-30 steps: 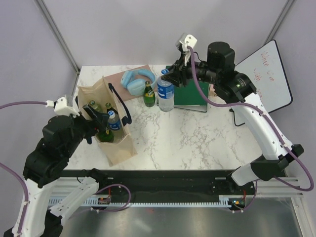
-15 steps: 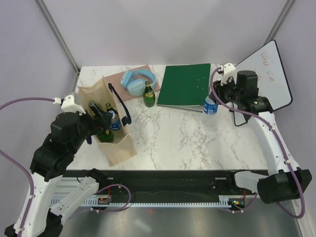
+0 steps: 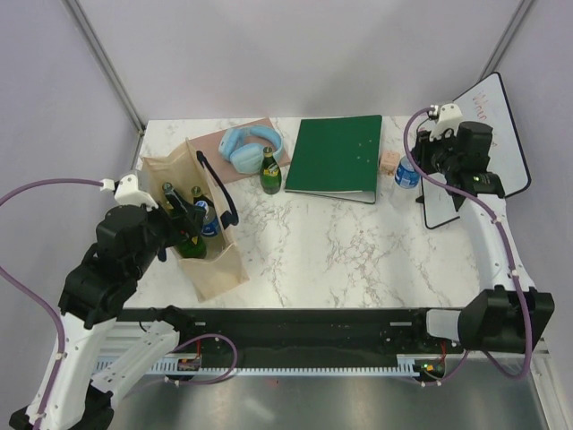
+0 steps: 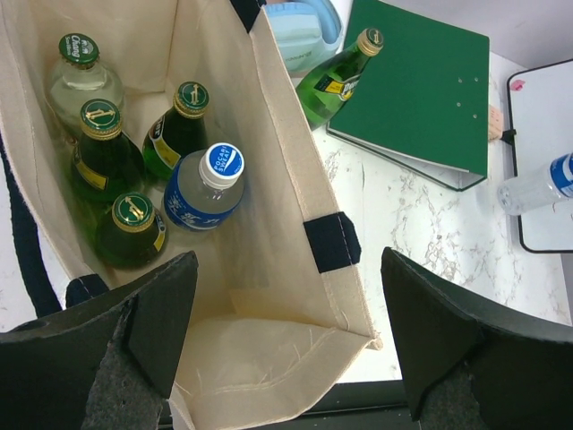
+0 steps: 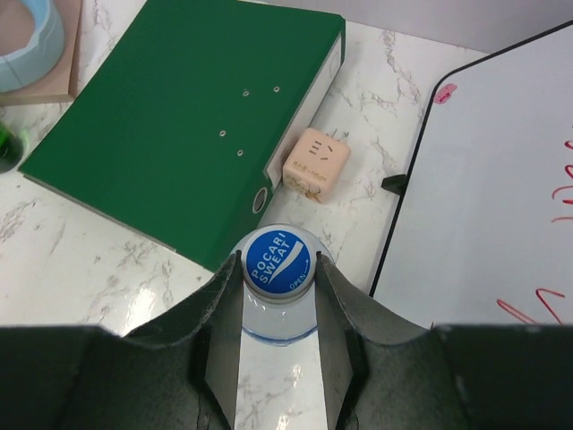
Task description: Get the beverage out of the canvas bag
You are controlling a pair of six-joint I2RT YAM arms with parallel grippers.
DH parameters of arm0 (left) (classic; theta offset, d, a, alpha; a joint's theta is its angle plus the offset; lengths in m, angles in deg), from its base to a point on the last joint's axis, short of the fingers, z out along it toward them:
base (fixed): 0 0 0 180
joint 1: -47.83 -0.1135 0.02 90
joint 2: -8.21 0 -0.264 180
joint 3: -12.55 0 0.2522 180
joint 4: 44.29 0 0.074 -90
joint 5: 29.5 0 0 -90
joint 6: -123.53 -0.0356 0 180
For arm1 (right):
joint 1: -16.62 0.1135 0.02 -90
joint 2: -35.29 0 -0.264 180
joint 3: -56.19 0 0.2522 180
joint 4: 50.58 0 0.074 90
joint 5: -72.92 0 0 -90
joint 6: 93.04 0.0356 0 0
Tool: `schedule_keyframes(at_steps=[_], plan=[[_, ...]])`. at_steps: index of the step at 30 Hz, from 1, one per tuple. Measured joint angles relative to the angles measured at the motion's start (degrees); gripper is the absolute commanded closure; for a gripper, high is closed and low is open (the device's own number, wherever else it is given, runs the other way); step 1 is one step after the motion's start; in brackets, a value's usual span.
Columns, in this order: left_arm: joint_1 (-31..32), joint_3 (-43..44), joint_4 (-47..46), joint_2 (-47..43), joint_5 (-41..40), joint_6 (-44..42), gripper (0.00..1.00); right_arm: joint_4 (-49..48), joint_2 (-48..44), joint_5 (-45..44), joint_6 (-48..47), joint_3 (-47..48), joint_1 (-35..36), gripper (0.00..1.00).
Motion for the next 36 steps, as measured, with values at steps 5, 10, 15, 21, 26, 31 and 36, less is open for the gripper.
schedule_keyframes(at_steps=[5,10,15,21,26,31,36], plan=[[0.0,-0.2,-0.2,0.0,0.0,0.0,0.10,-6.2,6.6,0.1,1.4,0.0,-0.1,1.00],[0.0,-0.3,-0.2,0.0,0.1,0.0,0.10,-10.7,12.3,0.7,3.0,0.0,-0.1,1.00],[0.0,-0.9,-0.2,0.0,0.7,0.0,0.09,-12.9,14.6,1.2,3.3,0.0,-0.1,0.95],[0.0,-1.2,-0.3,0.7,1.0,0.0,0.09,-14.7,15.0,1.6,3.0,-0.4,-0.1,0.49],[0.0,-0.1,-0.2,4.2,1.3,0.0,0.09,-16.8,13.6,2.6,2.2,-2.4,-0.1,0.29],[0.0,3.4,-0.1,9.1,1.5,0.0,0.09,-16.9,8.4,2.7,1.5,-2.5,-0.1,0.18],[0.0,7.0,1.7,13.3,1.4,0.0,0.10,-13.2,3.6,5.7,0.7,-0.5,-0.1,0.13]])
